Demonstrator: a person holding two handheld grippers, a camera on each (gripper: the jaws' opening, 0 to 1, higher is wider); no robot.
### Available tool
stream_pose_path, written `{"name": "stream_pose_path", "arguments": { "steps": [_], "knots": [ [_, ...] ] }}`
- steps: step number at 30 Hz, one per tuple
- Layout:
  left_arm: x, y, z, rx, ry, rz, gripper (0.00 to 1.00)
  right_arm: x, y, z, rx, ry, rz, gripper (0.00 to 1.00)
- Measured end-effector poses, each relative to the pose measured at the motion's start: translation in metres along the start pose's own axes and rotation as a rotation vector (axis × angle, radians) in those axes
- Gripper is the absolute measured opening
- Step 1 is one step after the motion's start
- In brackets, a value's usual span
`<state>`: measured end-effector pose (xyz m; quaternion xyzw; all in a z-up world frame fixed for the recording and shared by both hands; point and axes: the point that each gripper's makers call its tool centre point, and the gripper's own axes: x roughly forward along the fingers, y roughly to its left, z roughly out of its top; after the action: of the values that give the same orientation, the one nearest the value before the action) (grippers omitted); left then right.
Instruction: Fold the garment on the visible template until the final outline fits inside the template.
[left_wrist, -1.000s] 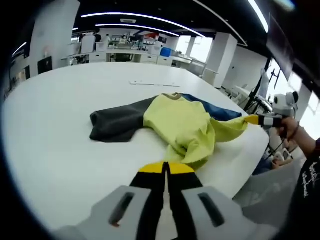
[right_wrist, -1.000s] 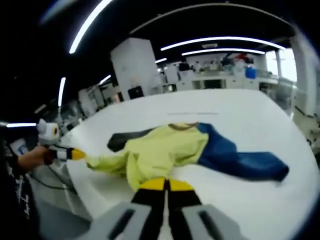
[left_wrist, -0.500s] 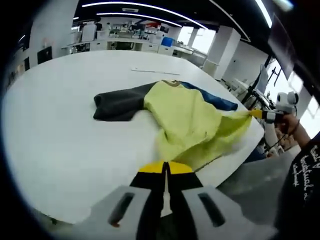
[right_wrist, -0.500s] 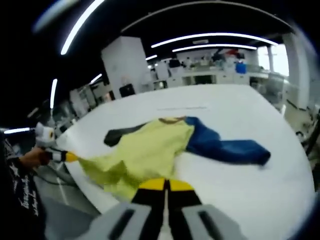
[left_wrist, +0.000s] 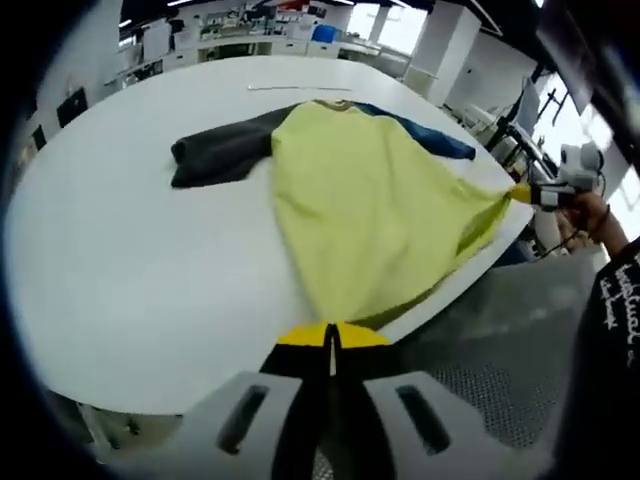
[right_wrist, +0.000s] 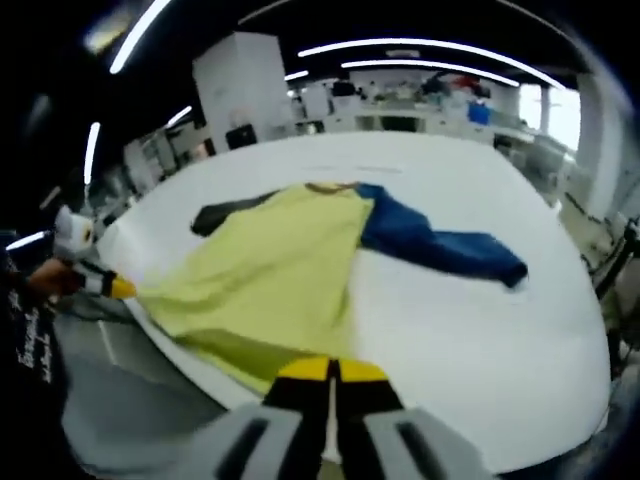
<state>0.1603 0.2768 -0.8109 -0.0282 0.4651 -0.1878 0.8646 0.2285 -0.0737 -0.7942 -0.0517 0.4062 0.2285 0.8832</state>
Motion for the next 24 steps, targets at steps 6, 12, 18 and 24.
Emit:
{"name": "stream_pose_path", "arguments": {
  "steps": [6, 12, 18, 24],
  "knots": [
    [0.004, 0.005, -0.010, -0.027, 0.019, 0.017, 0.00, 0.010, -0.014, -0.030, 0.070, 0.035, -0.028, 0.00],
    [0.008, 0.000, -0.017, -0.022, 0.050, 0.007, 0.00, 0.015, -0.009, -0.048, 0.044, 0.084, -0.029, 0.00],
    [0.008, -0.001, -0.019, -0.030, 0.060, 0.014, 0.00, 0.013, -0.008, -0.050, 0.065, 0.087, -0.023, 0.00],
    [0.009, 0.000, -0.019, -0.043, 0.060, 0.015, 0.00, 0.014, -0.007, -0.052, 0.087, 0.093, -0.021, 0.00]
  ]
}}
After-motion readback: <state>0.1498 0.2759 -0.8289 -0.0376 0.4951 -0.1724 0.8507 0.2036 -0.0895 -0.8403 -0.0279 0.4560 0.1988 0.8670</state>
